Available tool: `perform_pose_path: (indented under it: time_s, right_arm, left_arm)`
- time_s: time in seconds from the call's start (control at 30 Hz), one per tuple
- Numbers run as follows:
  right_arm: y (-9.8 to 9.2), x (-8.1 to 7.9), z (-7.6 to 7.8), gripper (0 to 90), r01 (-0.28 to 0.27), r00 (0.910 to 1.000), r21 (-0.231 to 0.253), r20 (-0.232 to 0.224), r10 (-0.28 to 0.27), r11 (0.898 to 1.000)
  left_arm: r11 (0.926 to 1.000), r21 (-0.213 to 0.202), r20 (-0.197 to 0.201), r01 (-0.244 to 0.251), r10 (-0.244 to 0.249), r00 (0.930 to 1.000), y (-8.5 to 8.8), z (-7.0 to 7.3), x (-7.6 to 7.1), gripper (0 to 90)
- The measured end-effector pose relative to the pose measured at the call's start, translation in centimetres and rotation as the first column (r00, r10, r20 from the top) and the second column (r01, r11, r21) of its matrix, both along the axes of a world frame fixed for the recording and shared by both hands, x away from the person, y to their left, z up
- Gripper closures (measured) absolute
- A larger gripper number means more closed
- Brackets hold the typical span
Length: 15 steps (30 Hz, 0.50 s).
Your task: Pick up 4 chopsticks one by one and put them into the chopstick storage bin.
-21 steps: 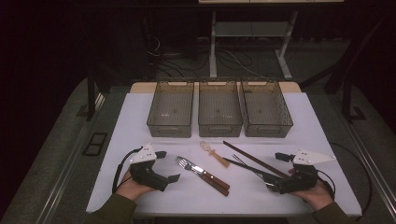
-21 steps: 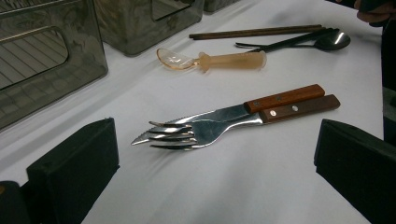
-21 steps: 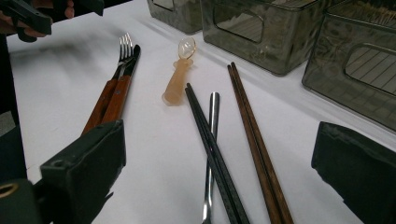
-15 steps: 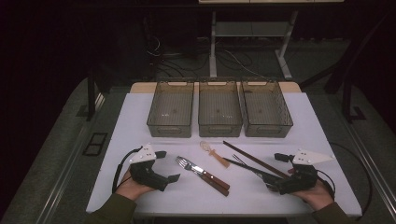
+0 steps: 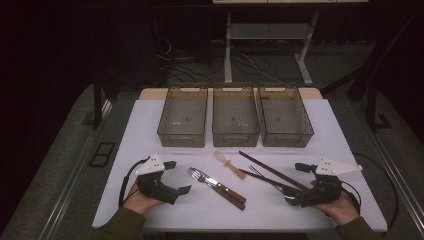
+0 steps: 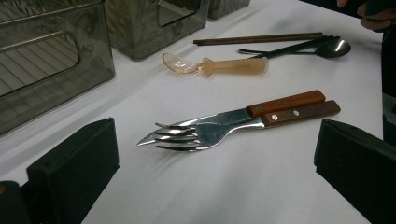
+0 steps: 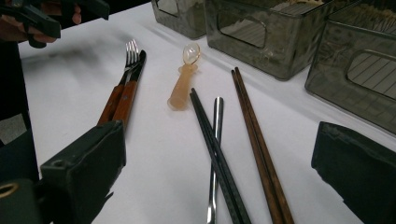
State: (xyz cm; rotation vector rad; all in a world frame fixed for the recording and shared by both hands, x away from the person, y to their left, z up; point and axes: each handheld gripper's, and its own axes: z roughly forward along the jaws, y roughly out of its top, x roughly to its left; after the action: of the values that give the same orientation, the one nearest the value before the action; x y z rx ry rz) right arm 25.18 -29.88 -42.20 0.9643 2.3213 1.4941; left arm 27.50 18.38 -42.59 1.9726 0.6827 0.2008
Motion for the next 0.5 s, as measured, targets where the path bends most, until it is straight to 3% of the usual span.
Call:
perform_pose_path:
  time_s: [0.23,0.5]
  right_arm:
    - [-0.1,0.7,0.4,3.4,-0.017,0.9998,0.021,-0.005,0.017,1.0]
    - [0.3,1.4,0.4,3.4,-0.01,0.9999,-0.003,-0.002,0.01,1.0]
  left_arm:
    - [0.9999,-0.008,0.003,-0.007,0.007,1.0,0.1,0.1,-0.2,0.0]
    - [1.0,-0.008,0.001,0.001,-0.001,1.0,0.1,0.1,-0.2,0.0]
